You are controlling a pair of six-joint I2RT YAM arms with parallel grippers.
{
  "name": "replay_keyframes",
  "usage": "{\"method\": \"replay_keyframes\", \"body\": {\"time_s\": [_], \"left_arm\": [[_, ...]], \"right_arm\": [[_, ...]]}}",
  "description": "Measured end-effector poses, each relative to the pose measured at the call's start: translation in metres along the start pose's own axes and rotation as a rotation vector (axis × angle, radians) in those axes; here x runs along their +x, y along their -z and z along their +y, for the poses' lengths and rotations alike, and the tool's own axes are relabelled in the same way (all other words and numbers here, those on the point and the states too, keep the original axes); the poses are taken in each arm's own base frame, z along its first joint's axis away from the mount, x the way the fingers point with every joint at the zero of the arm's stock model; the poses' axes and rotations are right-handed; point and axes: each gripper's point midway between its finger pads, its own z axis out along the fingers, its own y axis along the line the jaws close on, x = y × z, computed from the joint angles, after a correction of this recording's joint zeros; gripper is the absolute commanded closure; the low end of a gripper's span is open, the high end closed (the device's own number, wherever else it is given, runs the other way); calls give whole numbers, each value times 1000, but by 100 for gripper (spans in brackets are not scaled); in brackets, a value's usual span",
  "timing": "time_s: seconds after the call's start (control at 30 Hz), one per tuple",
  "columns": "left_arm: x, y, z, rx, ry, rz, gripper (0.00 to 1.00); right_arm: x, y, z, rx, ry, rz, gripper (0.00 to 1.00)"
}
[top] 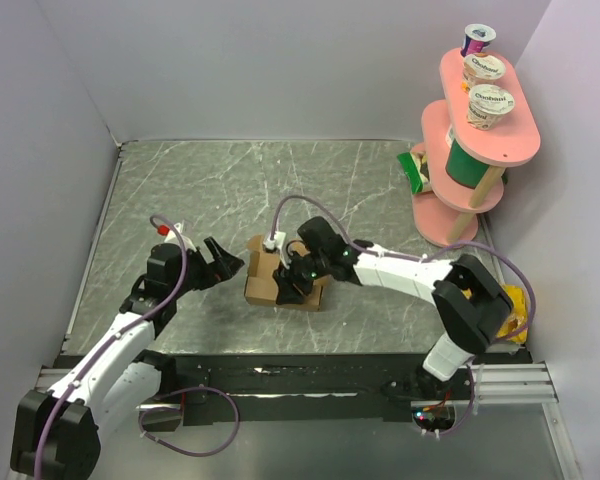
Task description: Fold the paper box
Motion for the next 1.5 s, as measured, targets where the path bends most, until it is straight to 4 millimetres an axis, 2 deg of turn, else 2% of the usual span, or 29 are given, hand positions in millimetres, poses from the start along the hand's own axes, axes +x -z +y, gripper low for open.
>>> {"method": "replay_keyframes", "body": {"time_s": [0.3,0.5,0.57,0.6,0.63,0.73,0.8,0.93,1.13,1.5], "left_arm": [[-7,5,-5,17,-1,-43,1],[4,8,6,10,24,-50,1],[10,7,10,5,28,-45,1],[12,7,12,5,31,-44,1],[15,7,14,10,31,-47,1],[20,6,18,27,29,-57,2],[23,5,19,37,28,-61,2],[21,4,17,61,24,-79,2],[17,3,13,94,16,-112,3],[26,4,25,60,44,-109,1]], "right_arm": [[14,-1,18,247,201,5,47],[26,-15,26,449,396,48,40],[32,-20,24,519,440,71,31],[33,-22,21,549,447,80,23],[36,-23,16,586,452,93,10],[40,-21,-2,694,459,116,0],[39,-18,-7,731,459,110,0],[36,-11,-6,743,458,73,7],[31,-6,4,766,472,38,7],[38,-36,37,774,504,41,5]]}}
